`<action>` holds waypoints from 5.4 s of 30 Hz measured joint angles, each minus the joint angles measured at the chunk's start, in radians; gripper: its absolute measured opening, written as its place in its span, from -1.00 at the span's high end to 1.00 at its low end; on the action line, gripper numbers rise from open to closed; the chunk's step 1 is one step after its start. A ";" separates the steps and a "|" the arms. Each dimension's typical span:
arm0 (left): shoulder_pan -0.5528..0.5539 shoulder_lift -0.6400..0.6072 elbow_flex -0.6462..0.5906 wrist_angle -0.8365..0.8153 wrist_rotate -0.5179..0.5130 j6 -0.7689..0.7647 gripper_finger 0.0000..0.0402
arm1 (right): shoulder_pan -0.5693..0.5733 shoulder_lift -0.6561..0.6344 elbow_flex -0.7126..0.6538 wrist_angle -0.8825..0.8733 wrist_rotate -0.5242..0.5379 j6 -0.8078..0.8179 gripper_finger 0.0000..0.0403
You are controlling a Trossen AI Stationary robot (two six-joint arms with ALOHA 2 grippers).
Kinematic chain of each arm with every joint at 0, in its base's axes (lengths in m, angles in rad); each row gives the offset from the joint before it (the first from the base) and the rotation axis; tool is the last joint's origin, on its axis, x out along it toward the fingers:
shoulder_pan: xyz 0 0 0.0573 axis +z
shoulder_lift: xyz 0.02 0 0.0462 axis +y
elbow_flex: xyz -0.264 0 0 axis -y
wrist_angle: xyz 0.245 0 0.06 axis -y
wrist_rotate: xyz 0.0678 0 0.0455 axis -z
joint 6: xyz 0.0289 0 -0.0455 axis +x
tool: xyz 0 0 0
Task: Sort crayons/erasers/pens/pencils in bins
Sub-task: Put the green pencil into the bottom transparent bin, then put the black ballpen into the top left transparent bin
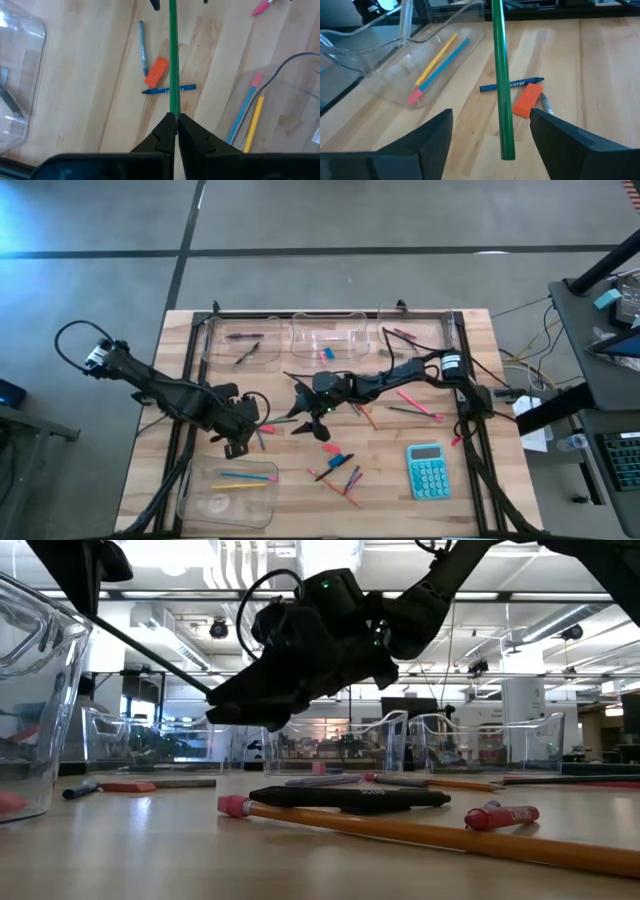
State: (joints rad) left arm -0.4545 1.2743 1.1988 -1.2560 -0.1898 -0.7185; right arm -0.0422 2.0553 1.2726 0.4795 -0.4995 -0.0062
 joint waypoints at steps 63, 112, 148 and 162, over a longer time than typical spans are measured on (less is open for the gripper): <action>0.004 0.003 -0.108 0.141 -0.055 -0.006 0.44 | 0.000 -0.016 -0.003 -0.041 -0.006 -0.012 0.91; -0.213 -0.123 -0.041 0.175 0.087 -0.251 0.96 | 0.011 -0.813 -0.412 -0.501 -0.017 -0.152 0.00; -0.426 -0.089 -0.075 0.221 -0.053 -0.667 0.77 | 0.011 -1.148 -0.691 -0.254 0.135 -0.155 0.00; -0.108 -0.229 -0.508 1.245 -0.570 0.441 0.77 | 0.011 -1.111 -0.691 -0.135 0.142 -0.188 0.00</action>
State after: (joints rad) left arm -0.5622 1.0449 0.6908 -0.0108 -0.7596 -0.2776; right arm -0.0311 0.9438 0.5816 0.3444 -0.3572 -0.1939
